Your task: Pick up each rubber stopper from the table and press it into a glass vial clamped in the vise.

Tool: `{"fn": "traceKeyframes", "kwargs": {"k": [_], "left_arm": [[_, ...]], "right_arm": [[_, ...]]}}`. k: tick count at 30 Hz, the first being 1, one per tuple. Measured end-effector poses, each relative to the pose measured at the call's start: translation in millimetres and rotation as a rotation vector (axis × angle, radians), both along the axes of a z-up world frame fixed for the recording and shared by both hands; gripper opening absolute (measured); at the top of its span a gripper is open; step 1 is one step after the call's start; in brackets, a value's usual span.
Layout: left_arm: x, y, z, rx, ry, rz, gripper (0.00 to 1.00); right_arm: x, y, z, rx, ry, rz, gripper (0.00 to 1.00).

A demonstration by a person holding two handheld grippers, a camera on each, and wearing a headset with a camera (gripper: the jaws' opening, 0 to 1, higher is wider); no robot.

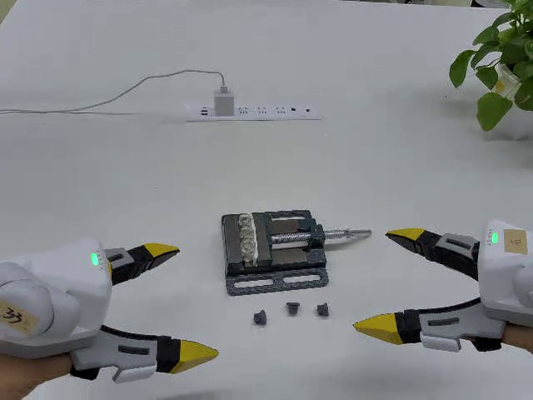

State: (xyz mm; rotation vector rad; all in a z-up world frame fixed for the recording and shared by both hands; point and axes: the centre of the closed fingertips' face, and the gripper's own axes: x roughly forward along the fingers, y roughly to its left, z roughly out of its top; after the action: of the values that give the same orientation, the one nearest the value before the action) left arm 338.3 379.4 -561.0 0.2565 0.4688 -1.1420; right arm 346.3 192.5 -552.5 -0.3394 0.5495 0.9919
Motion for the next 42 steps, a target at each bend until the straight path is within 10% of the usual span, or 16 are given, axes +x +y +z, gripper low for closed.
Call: {"fn": "traceKeyframes", "kwargs": {"k": [18, 42], "left_arm": [[1.6, -23.5, -11.2, 0.039, 0.006, -0.041, 0.56], [-5.4, -55.1, -62.6, 0.17, 0.033, -0.163, 0.27]], "right_arm": [[-2.1, -2.1, -1.4, 0.006, 0.003, -0.007, 0.81], [-3.6, -8.7, -3.9, 0.008, 0.018, -0.03, 0.79]]}}
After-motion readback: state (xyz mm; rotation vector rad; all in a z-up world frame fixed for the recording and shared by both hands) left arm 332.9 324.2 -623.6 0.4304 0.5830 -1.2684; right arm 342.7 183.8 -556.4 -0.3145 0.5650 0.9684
